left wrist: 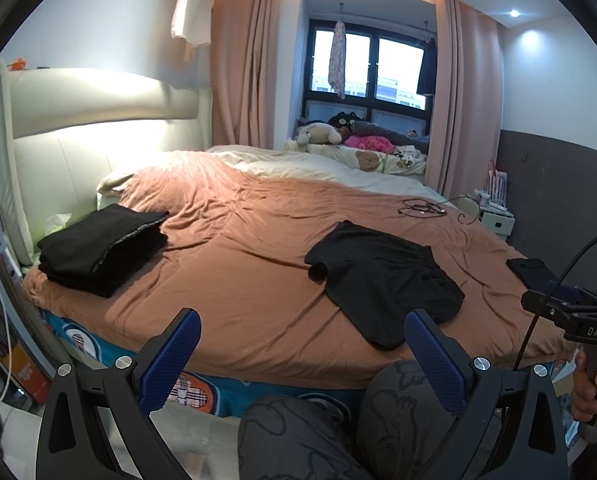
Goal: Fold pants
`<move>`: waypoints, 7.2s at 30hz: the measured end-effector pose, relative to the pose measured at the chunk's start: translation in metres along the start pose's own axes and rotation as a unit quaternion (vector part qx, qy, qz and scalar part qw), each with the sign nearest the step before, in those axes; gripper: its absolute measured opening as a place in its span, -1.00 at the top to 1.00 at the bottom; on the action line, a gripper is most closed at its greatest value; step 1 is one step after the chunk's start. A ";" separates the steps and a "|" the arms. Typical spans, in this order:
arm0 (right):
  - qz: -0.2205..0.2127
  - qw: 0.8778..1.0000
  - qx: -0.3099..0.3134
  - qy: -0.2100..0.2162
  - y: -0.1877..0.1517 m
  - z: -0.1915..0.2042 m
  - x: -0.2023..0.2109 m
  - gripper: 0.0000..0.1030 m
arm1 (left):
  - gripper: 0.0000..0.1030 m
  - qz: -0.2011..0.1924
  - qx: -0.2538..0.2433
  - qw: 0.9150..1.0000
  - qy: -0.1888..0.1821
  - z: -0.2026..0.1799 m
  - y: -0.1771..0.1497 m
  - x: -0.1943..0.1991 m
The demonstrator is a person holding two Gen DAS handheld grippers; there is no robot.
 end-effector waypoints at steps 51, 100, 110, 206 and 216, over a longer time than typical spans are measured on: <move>0.069 0.993 -0.080 0.059 0.032 -0.162 -0.111 -1.00 | -0.66 0.286 0.137 0.934 -0.165 -0.118 -0.068 -0.214; 0.030 0.936 -0.323 0.133 -0.012 -0.270 -0.207 -0.20 | 0.83 0.439 0.237 0.826 -0.263 -0.166 -0.121 -0.245; 0.017 0.925 -0.358 0.129 -0.009 -0.283 -0.203 0.89 | 0.93 0.381 0.248 0.850 -0.267 -0.151 -0.082 -0.232; 0.094 0.994 -0.041 -0.042 0.175 -0.302 -0.351 0.78 | 0.92 0.200 -0.241 0.945 -0.092 -0.269 0.111 -0.611; 0.088 0.993 -0.061 -0.057 0.184 -0.321 -0.363 0.81 | 0.92 0.206 -0.232 0.947 -0.078 -0.296 0.127 -0.646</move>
Point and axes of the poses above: each gripper's, at about its wrist camera, not at the fingertips, and x roughly against the way its jaws point, z to its left, y to its top, the point moved 7 cm from there along -x, roughly the way its jaws point, and after that the axes turned 15 degrees about y, right-handed, at the moved point
